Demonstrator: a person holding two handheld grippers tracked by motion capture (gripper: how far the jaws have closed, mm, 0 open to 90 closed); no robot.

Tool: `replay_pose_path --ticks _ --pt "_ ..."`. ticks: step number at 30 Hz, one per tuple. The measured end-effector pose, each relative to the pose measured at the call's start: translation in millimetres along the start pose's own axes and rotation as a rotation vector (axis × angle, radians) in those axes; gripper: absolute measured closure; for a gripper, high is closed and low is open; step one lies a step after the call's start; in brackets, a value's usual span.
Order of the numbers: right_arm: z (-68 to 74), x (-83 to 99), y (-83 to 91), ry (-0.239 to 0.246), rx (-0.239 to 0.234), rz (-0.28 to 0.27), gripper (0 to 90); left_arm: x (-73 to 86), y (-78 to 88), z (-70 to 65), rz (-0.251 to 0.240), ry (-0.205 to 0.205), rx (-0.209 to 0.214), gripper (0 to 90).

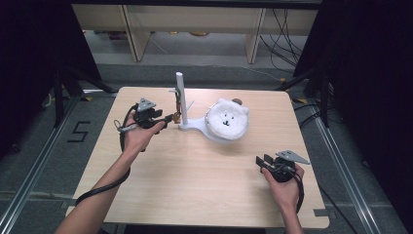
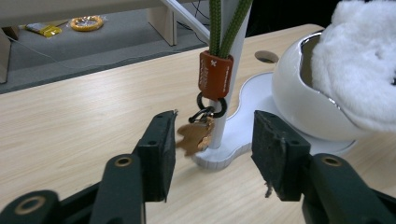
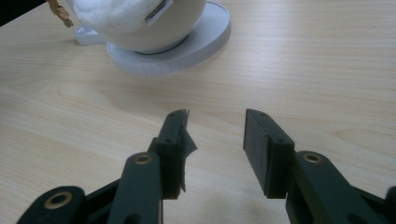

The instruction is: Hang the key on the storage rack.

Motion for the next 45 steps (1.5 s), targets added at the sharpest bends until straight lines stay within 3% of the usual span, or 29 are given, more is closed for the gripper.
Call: replay_pose_path --ticks 6,13,20,23,24,25,32,34,37,41,43,44,45 --pt "-0.5 0.1 0.5 -0.005 0.003 0.002 59.9 8.2 14.3 7.8 0.015 -0.048 -0.020 40.6" --pt "-0.3 -0.2 -0.2 -0.003 0.001 -0.003 59.7 20.3 33.6 16.4 0.017 -0.070 -0.040 36.6" --pt "0.5 0.1 -0.6 -0.004 -0.009 -0.004 59.2 40.4 53.1 19.1 -0.013 -0.050 -0.039 36.1" --pt "0.9 1.7 0.3 -0.015 0.000 0.010 59.0 54.9 60.0 17.4 -0.029 -0.030 -0.043 36.2" --pt "-0.2 2.3 0.7 0.002 0.002 0.018 59.0 61.0 61.9 16.6 -0.026 -0.024 -0.045 36.3" --pt "0.8 1.2 -1.8 0.001 -0.011 -0.003 58.9 66.8 62.5 15.6 -0.033 -0.021 -0.043 36.3" --pt "1.3 2.8 -1.0 0.010 0.005 0.012 58.4 104.6 72.8 12.1 -0.081 0.002 -0.074 37.0" --pt "2.7 2.7 -3.0 0.009 -0.020 0.001 58.1 114.1 73.4 11.3 -0.091 0.007 -0.070 37.0" --pt "3.7 3.3 -3.6 0.010 -0.015 0.000 57.9 126.8 75.0 12.8 -0.100 0.018 -0.087 37.2" --pt "7.6 6.2 -3.8 -0.023 -0.013 0.011 57.2 137.5 75.1 11.9 -0.111 0.025 -0.092 37.1" --pt "8.8 6.1 -3.7 -0.018 -0.024 0.005 57.0 139.4 74.7 11.2 -0.125 0.019 -0.092 37.1" --pt "5.5 4.9 -4.4 0.022 -0.023 -0.006 57.0 139.9 74.7 11.0 -0.133 0.018 -0.096 37.1" --pt "5.6 5.6 -2.9 0.024 -0.016 0.005 56.9 140.3 74.9 10.8 -0.137 0.017 -0.102 37.0"
Point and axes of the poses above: each handheld gripper's, and its own axes: y roughly backward along the jaws, x roughly out of its underside, z roughly to its left, the point moved 8 cm from there along -y, roughly forward along the jaws, and after that the axes turned 4 degrees about z, right-handed, at the moved point
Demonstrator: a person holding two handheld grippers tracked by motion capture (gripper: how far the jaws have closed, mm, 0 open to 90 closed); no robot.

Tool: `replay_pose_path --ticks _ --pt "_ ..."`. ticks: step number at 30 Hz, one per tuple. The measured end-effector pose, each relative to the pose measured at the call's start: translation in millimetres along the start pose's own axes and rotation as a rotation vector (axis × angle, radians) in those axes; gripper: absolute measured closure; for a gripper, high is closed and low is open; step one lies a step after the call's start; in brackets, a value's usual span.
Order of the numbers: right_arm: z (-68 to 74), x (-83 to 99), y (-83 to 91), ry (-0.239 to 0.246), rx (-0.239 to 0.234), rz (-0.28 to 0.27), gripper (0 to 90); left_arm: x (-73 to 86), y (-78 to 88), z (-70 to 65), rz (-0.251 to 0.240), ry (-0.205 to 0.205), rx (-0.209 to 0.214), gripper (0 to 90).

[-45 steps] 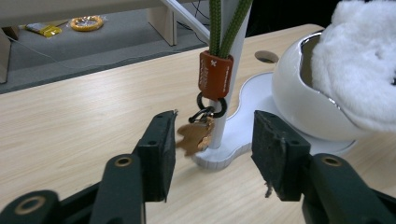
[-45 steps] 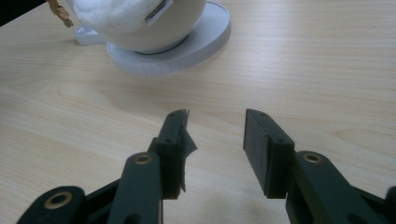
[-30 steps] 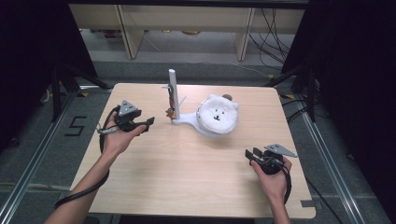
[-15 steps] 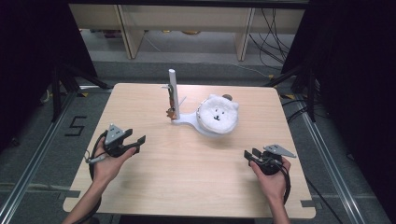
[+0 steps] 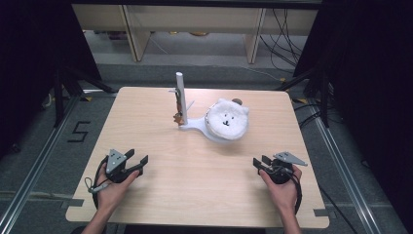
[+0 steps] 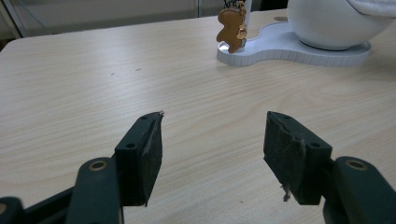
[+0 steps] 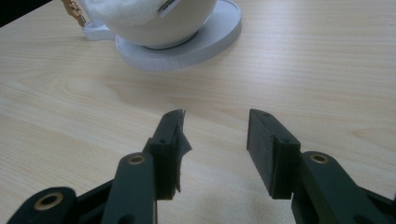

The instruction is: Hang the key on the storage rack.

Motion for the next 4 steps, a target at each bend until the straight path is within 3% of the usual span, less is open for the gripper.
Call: replay_pose_path --ticks 4 --pt "-0.7 -0.1 -1.7 0.010 0.007 -0.019 56.6 1.6 0.4 -0.9 -0.012 -0.009 -0.012 37.0"
Point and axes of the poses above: each handheld gripper's, and its own axes: y roughly backward along the jaws, x roughly out of its underside, z roughly to its left, the point moved 8 cm from there along -y, roughly forward along the jaws, and after that the axes turned 4 degrees about z, right-handed, at the moved point
